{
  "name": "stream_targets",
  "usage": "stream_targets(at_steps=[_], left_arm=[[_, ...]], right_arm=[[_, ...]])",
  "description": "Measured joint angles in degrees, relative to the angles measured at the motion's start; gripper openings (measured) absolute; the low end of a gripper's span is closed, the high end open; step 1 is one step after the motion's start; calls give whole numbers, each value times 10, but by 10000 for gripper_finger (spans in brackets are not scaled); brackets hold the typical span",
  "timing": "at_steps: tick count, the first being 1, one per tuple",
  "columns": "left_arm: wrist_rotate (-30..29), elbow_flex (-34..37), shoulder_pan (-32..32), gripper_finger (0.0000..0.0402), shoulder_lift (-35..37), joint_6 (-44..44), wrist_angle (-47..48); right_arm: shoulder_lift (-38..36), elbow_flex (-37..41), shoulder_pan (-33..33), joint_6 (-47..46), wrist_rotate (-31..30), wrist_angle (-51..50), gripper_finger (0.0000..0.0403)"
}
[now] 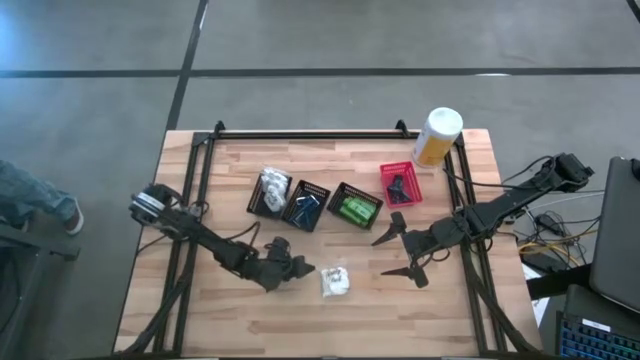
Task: Pick & Place Travel size toiletries
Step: Put the vanity pack into the left black bin
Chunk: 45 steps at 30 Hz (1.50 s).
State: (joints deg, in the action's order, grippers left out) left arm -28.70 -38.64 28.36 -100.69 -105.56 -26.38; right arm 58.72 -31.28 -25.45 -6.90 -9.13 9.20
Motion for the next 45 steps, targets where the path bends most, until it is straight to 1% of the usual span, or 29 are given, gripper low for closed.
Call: stream_targets(at_steps=[3,7,11,15,19,25,34,45], left_arm=[[4,-26,0,201,-1,-5,68],[14,-61,-1,243,-3,-20,144],[22,-80,-1,280,-3,-24,164],[22,-90,-4,299,-3,-21,162],[23,-90,-10,298,-3,-21,162],[52,-92,-24,296,-7,-19,160],[72,-156,-29,296,-62,-13,159],[86,-198,-46,296,-98,-10,157]], right_arm=[[0,0,0,0,0,0,364],[0,0,0,0,0,0,364],[0,0,0,0,0,0,364],[0,0,0,0,0,0,364],[0,0,0,0,0,0,364],[0,0,0,0,0,0,364],[0,0,0,0,0,0,364],[0,0,0,0,0,0,364]])
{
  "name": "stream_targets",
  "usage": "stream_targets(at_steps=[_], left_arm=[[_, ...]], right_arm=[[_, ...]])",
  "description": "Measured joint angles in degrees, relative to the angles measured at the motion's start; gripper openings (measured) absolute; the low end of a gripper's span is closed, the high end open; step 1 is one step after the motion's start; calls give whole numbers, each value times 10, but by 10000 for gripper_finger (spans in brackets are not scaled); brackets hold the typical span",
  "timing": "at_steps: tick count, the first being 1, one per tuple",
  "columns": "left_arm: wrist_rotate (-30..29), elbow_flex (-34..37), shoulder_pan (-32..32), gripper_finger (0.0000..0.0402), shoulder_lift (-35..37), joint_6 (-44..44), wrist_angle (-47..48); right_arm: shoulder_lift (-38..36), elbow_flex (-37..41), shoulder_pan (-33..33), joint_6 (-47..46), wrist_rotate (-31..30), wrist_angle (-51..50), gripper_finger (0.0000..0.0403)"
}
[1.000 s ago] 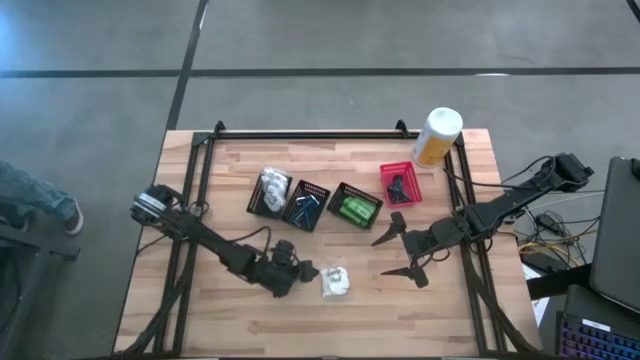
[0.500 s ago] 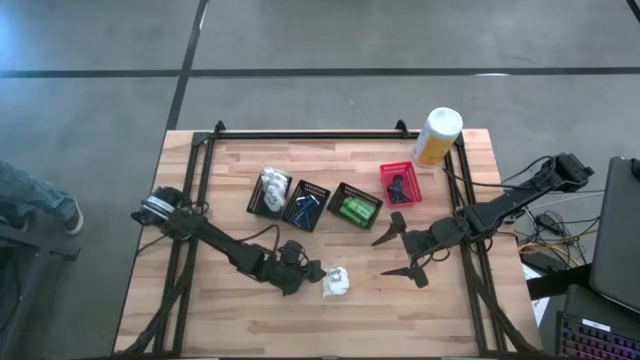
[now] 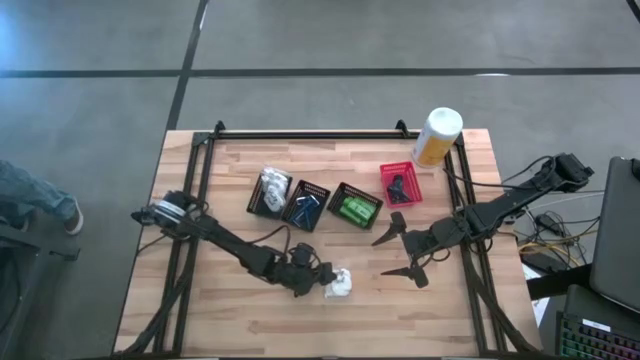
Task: Pick & Place Travel size toiletries
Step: Put the vanity pack into the left black bin
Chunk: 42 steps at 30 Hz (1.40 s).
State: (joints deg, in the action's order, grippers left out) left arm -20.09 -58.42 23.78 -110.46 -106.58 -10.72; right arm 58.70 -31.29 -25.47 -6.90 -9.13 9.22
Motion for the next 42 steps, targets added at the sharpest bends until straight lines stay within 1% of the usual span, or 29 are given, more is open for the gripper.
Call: stream_targets(at_steps=[4,10,28,31,38,42], left_arm=[[-2,-2,-5,296,-7,-2,-2],[-31,-2,-5,296,-7,16,9],[-45,-3,-7,294,-8,51,25],[-45,-7,-8,283,-8,62,28],[-45,-13,-8,239,-9,76,42],[-46,-15,-8,223,-9,80,44]], right_arm=[[0,0,0,0,0,0,364],[0,0,0,0,0,0,364],[0,0,0,0,0,0,364],[0,0,0,0,0,0,364],[0,0,0,0,0,0,364],[0,0,0,0,0,0,364]])
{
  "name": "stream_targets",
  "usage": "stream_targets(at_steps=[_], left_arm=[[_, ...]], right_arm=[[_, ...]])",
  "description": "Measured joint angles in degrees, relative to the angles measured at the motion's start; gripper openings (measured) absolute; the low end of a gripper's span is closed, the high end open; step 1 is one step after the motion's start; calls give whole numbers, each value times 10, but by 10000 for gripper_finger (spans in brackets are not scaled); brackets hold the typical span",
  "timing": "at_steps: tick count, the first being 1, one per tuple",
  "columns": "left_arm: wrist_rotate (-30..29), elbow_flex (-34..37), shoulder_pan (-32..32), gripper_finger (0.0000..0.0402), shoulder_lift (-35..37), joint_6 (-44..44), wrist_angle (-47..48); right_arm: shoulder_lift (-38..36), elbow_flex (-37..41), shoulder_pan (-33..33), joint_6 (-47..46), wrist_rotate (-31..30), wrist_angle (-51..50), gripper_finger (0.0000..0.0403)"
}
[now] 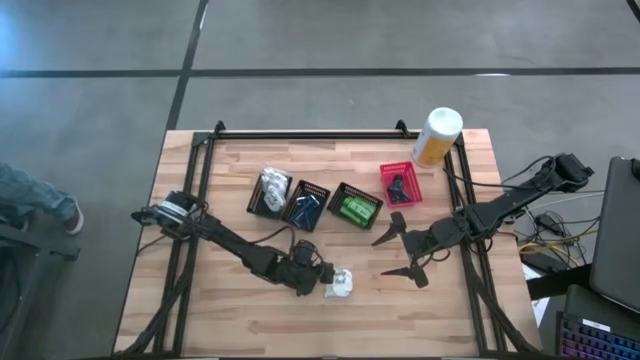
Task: Pick & Place Travel size toiletries
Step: Put the vanity pack into the left black bin
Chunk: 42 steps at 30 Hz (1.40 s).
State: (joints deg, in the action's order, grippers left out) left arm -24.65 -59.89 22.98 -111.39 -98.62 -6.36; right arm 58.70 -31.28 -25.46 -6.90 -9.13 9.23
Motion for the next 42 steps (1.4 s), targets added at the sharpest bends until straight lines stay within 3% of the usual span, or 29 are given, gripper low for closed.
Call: stream_targets(at_steps=[28,42], left_arm=[[-1,1,-1,150,0,28,-2],[19,-1,0,147,0,26,-5]], right_arm=[[0,0,0,0,0,0,364],[0,0,0,0,0,0,364]])
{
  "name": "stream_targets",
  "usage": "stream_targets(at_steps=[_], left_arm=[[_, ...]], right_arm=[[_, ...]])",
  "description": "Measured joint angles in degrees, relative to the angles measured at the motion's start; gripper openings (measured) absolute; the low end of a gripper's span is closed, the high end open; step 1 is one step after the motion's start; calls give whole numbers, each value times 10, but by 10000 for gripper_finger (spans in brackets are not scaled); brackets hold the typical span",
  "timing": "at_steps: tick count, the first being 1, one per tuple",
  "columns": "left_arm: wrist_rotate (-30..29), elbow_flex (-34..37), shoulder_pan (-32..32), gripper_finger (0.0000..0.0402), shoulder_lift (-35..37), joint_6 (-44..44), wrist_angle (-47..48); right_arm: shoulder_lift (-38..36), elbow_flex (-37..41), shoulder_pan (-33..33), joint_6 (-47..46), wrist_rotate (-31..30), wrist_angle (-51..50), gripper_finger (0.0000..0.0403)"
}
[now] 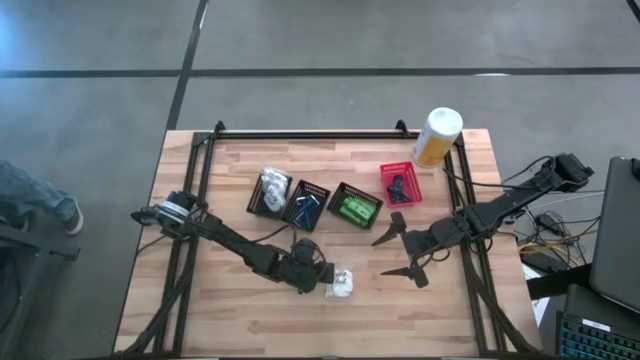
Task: Pick & Place Travel size toiletries
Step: Put the vanity pack into the left black bin
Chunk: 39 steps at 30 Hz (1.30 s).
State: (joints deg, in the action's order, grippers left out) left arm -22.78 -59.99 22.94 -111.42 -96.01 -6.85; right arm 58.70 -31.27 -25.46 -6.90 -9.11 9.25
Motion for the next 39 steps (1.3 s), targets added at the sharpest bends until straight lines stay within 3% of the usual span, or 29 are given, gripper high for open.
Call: stream_targets(at_steps=[8,22,39], left_arm=[[1,1,0,131,0,17,0],[1,2,0,36,0,-1,9],[7,-4,0,32,6,60,24]], right_arm=[[0,0,0,0,0,0,364],[0,0,0,0,0,0,364],[0,0,0,0,0,0,364]])
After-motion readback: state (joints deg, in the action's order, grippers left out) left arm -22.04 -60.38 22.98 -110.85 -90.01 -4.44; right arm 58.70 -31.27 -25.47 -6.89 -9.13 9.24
